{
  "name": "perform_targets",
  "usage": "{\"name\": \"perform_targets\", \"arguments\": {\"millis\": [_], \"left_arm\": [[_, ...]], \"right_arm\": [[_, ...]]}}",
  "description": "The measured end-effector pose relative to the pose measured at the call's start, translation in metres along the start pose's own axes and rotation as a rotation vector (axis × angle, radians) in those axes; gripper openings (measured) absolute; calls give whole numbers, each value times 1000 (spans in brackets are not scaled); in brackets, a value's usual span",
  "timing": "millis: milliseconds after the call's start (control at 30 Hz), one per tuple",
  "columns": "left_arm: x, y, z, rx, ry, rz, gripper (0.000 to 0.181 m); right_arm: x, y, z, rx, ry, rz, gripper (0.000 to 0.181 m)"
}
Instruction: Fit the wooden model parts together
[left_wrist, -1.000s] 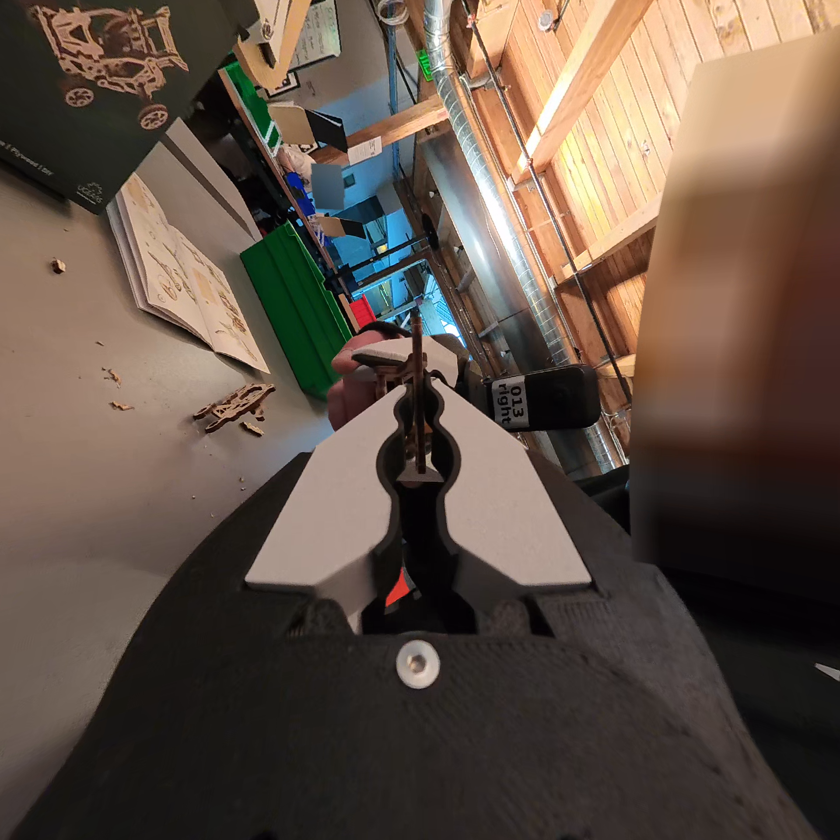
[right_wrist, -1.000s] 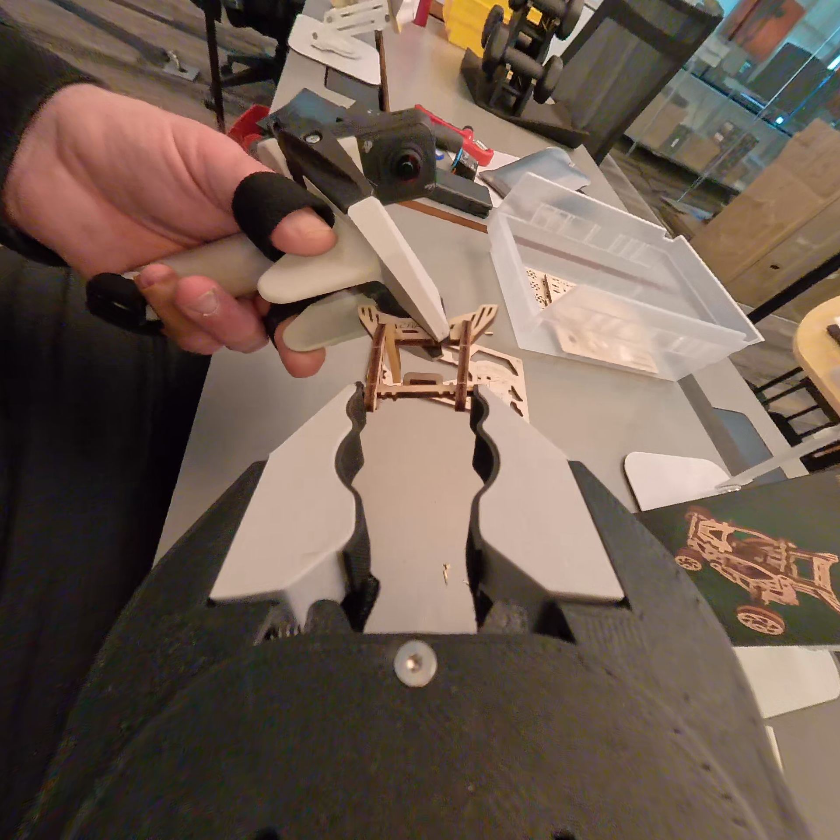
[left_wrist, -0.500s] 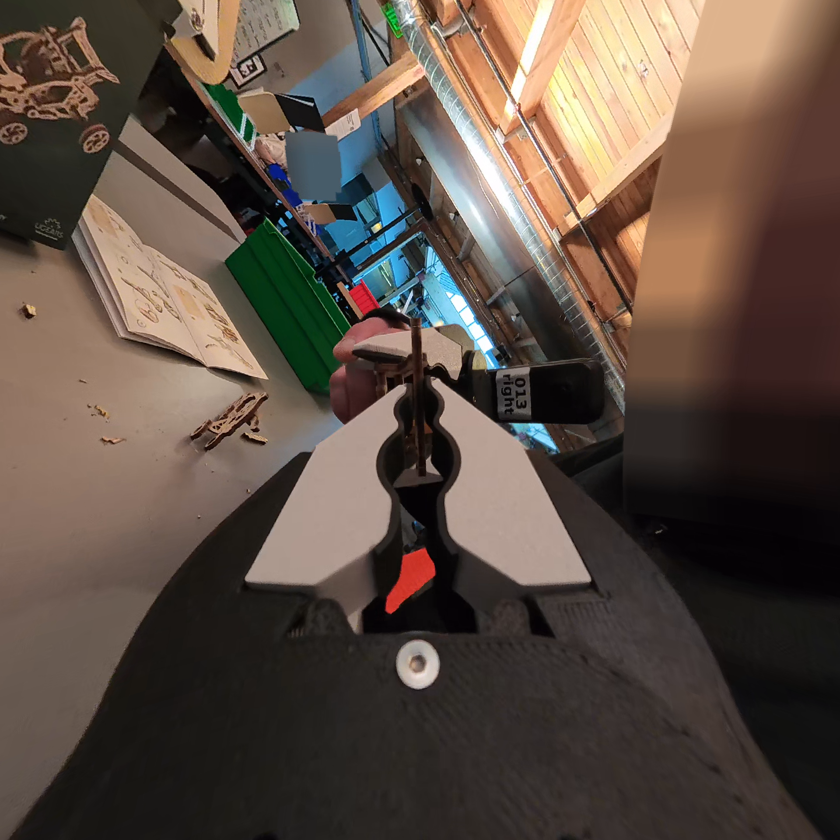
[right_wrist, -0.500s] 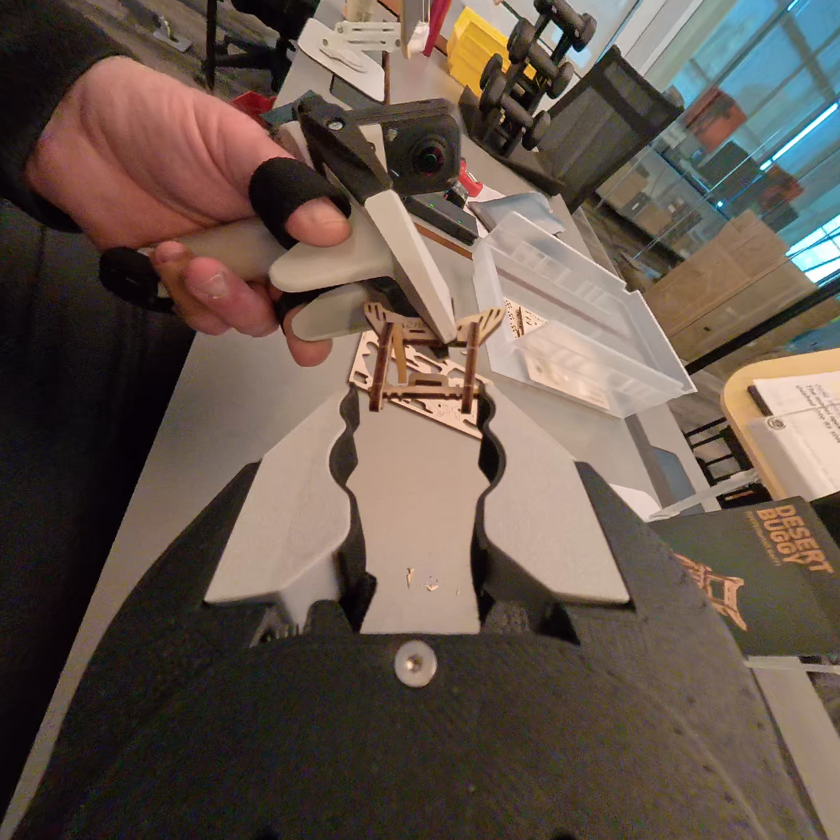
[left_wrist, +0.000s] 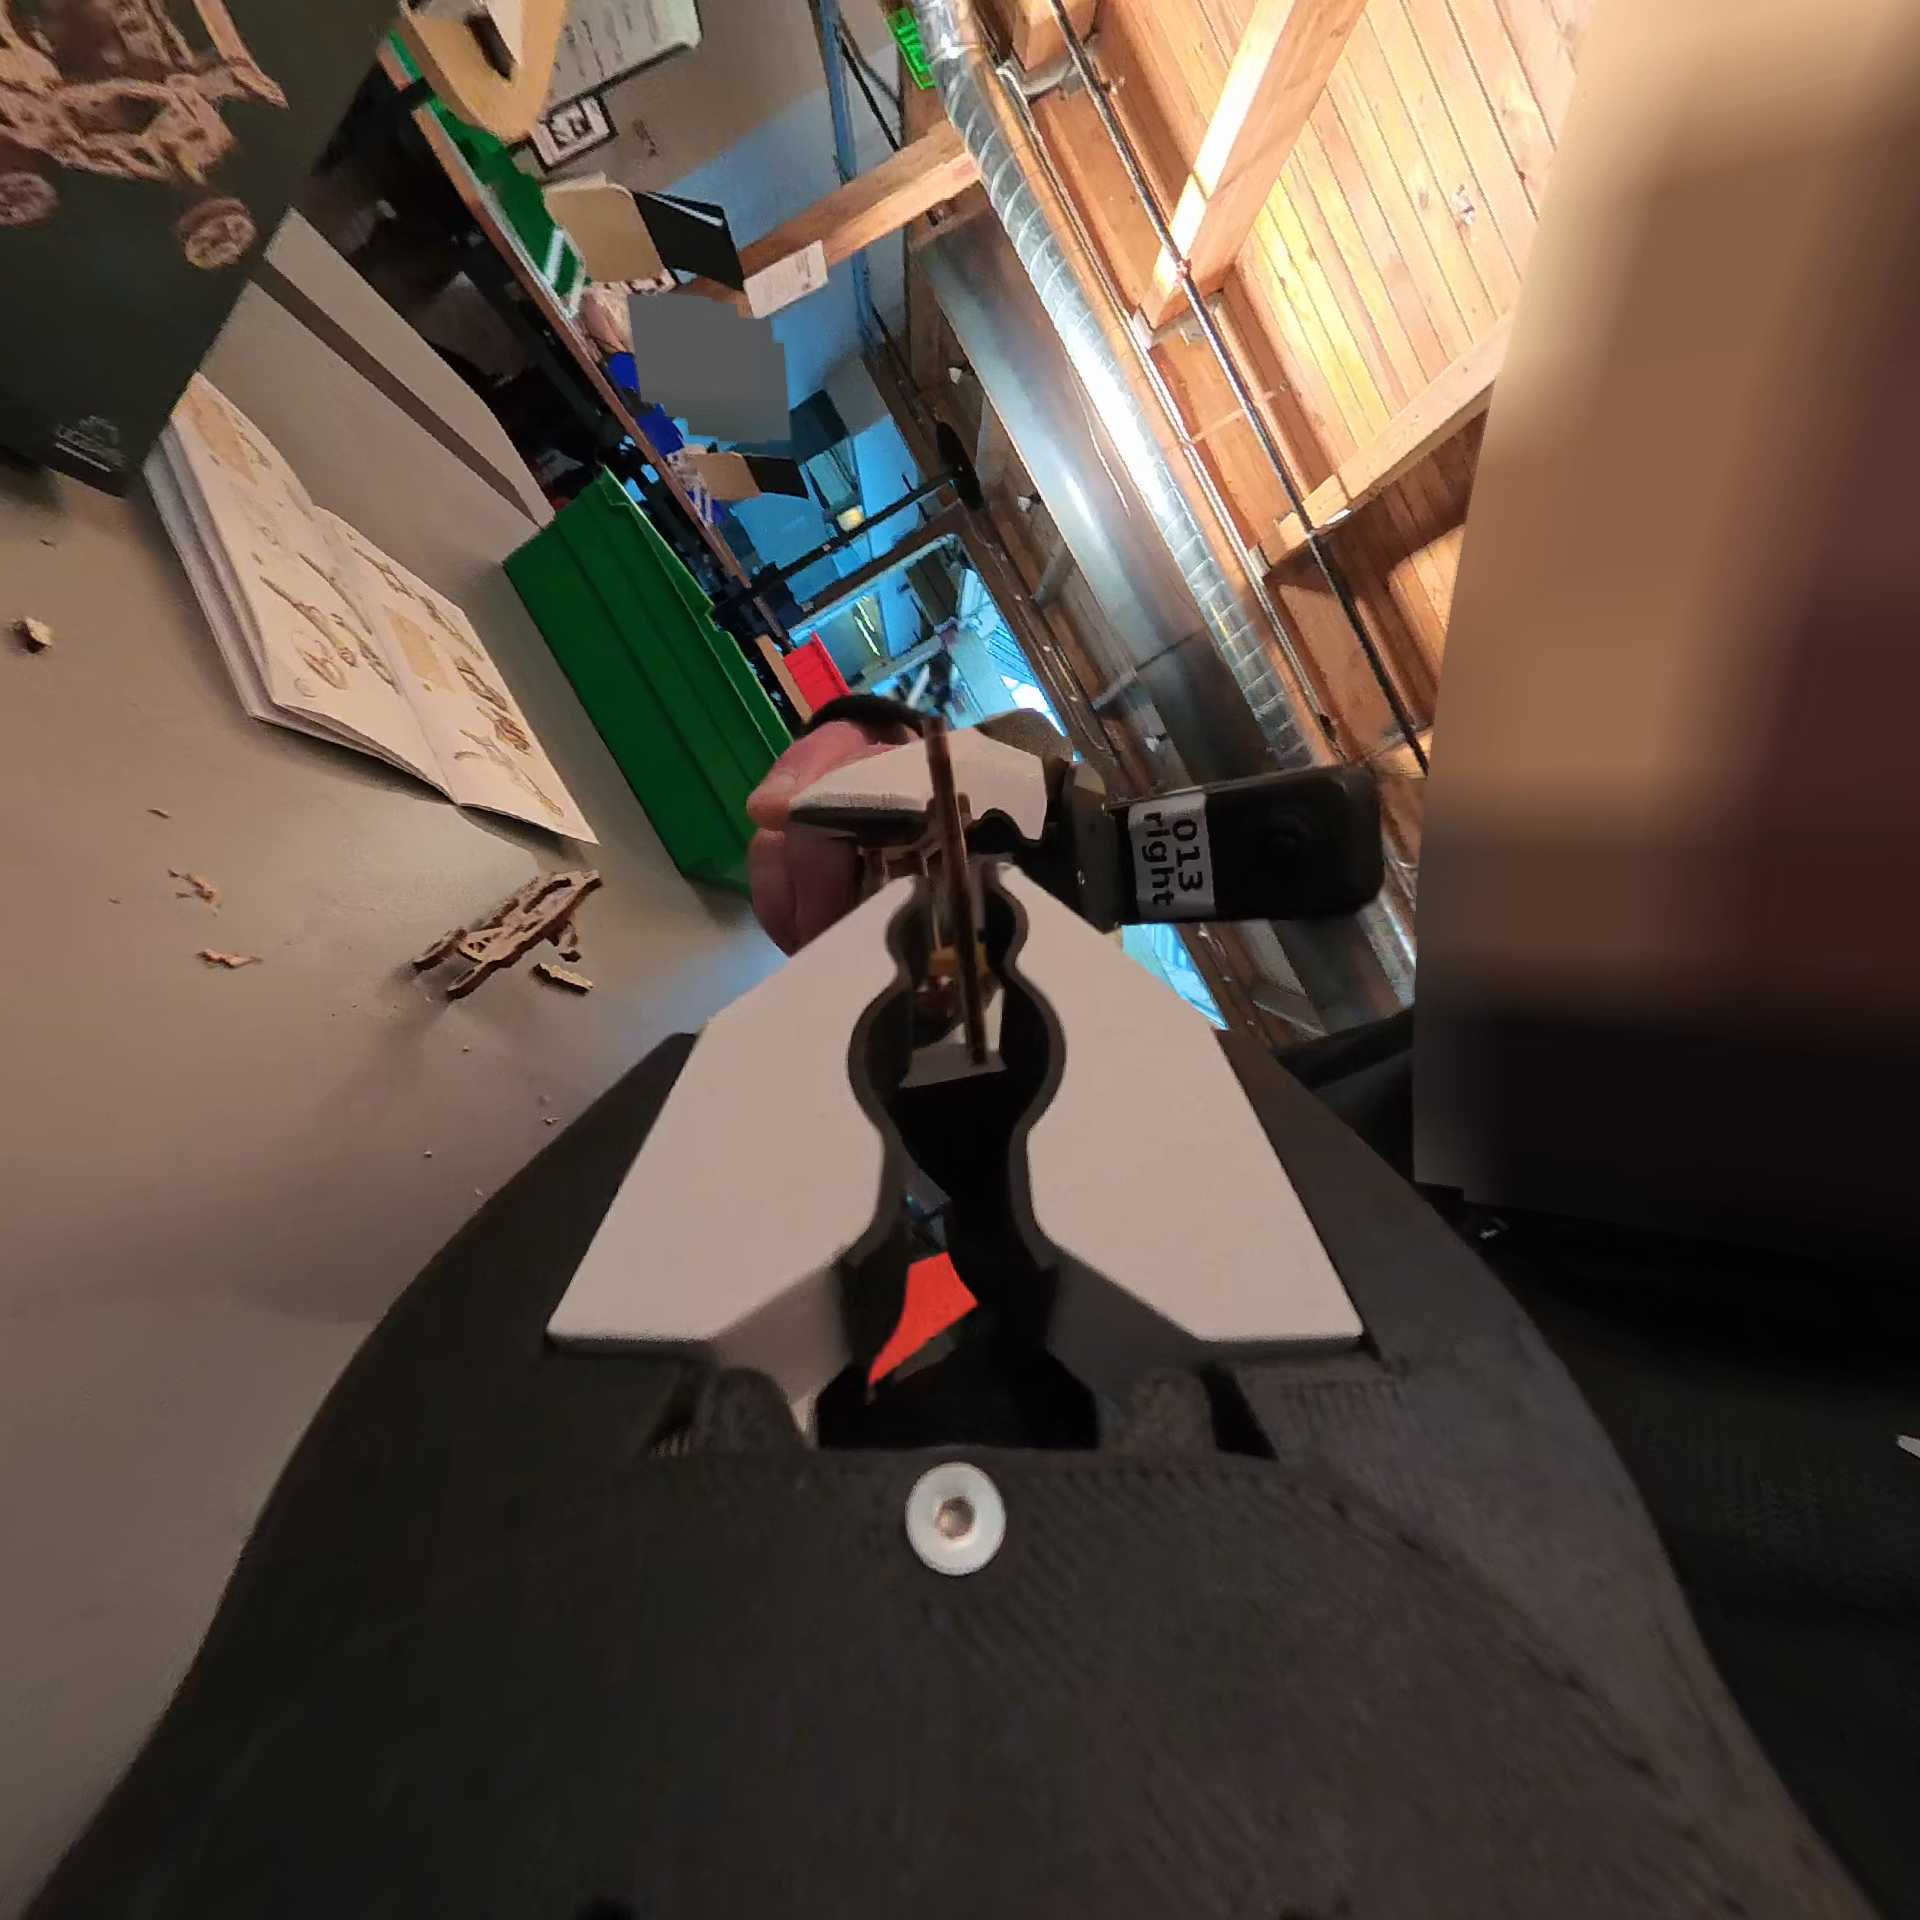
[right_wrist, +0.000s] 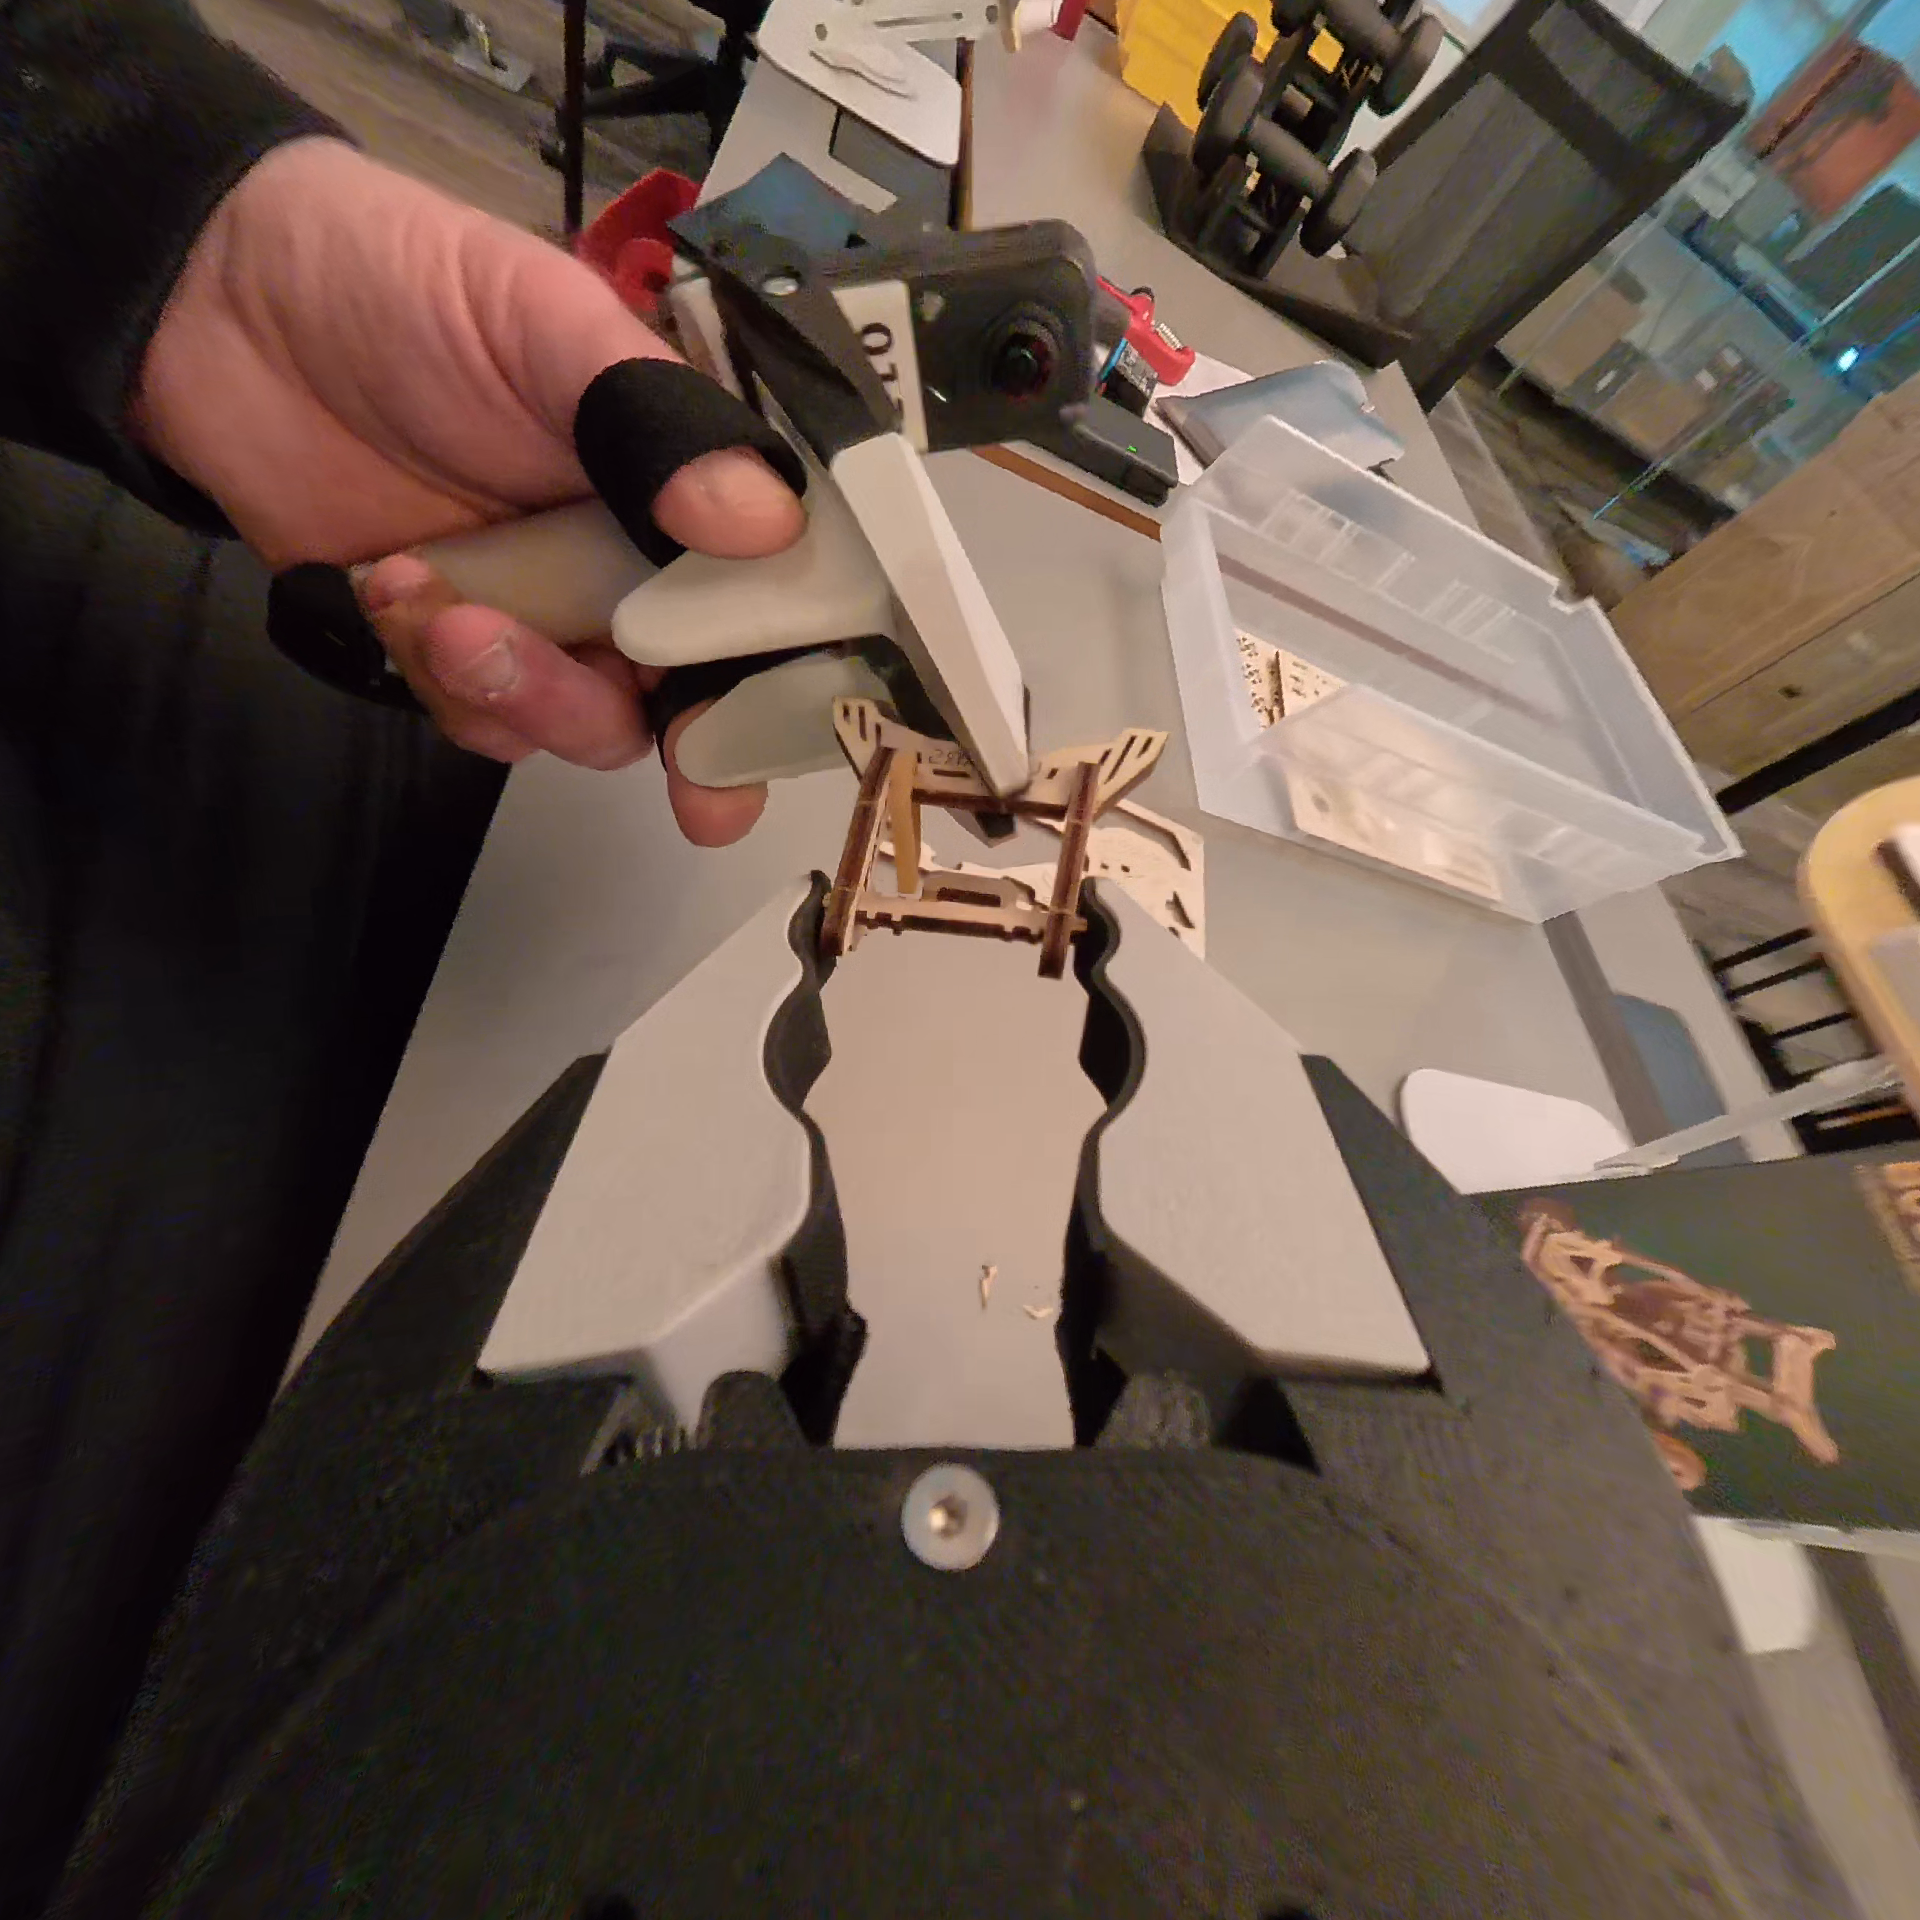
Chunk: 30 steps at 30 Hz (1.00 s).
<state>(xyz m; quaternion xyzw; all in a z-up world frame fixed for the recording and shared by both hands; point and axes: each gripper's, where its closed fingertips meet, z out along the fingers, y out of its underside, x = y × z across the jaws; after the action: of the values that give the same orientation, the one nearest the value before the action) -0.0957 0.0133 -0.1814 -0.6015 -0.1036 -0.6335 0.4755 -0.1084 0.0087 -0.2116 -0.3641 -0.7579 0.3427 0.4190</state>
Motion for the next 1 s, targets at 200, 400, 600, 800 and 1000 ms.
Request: {"name": "perform_targets", "arguments": {"millis": [200, 400, 600, 800, 1000], "left_arm": [[-2, -16, -20, 1, -182, 280, 40], [-4, -35, -25, -320, -629, 1230, 29], [12, -22, 7, -531, -554, 1630, 28], [22, -5, 21, -567, -461, 1727, 5], [33, -9, 26, -558, -496, 1739, 1]], "right_arm": [[5, -7, -11, 115, -217, 447, 45], [3, -15, -23, 145, -518, 761, 44], [-5, -30, -30, 154, -725, 860, 44], [-16, -47, -39, 193, -860, 897, 44], [-1, -52, -42, 234, -713, 869, 71]]}}
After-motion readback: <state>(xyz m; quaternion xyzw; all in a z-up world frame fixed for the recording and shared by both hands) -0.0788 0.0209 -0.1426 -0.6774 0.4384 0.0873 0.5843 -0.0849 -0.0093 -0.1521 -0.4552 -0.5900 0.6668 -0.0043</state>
